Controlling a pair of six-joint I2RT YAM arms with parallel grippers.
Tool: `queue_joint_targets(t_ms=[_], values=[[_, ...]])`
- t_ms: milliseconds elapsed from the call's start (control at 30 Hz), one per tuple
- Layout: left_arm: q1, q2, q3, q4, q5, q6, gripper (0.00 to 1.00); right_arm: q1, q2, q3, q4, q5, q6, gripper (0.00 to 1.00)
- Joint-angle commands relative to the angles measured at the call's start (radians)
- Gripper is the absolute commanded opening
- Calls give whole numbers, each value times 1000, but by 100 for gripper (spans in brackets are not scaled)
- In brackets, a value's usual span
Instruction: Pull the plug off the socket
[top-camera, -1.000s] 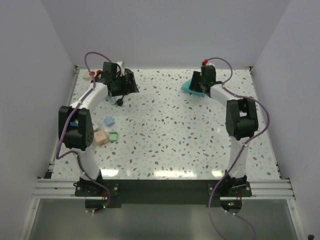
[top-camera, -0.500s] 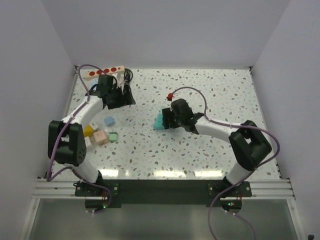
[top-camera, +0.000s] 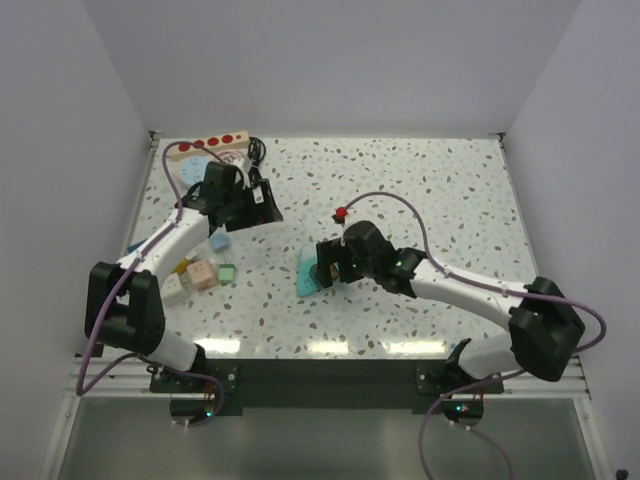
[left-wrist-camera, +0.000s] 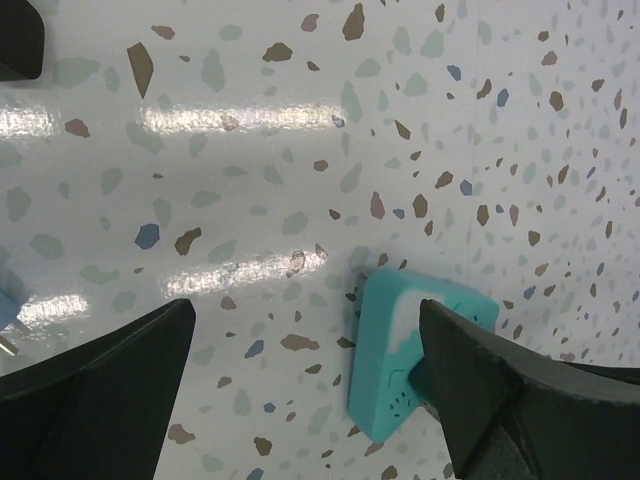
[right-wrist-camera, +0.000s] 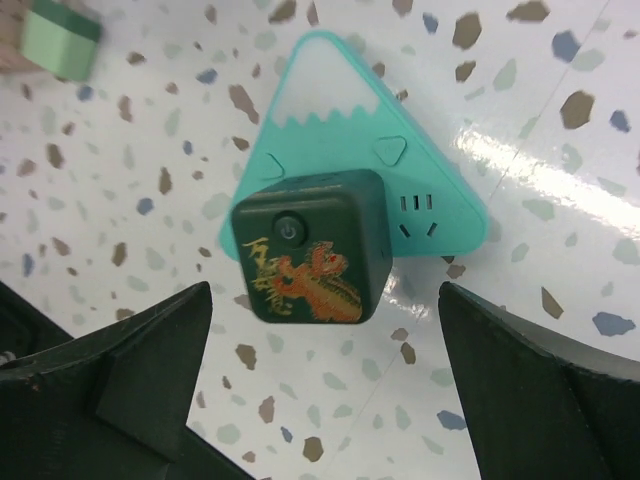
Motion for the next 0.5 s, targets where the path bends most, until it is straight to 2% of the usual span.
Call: queue_joint_targets(t_ms=[0,167,200,333,367,467], values=[[-36,-76,34,4,10,-42,100,-4,-160,-2,-10,60,45,99],[-183,-46,87,-71,56,-40,100,-10,-315,-27,-55,236,62,99],[-209,-32,124,-100,46,-43,100,-15,-335,-21,-81,323,62,99],[-363,6,173,-195,-95,-131,100,-99,-308,41,-288,491,152,99],[-384,21,178,-207,-128,-198,100,-171,-294,67,-369,483,213,99],[-450,28,172,-246,-270,-375,100,-286,-262,88,-440,427,264,99]])
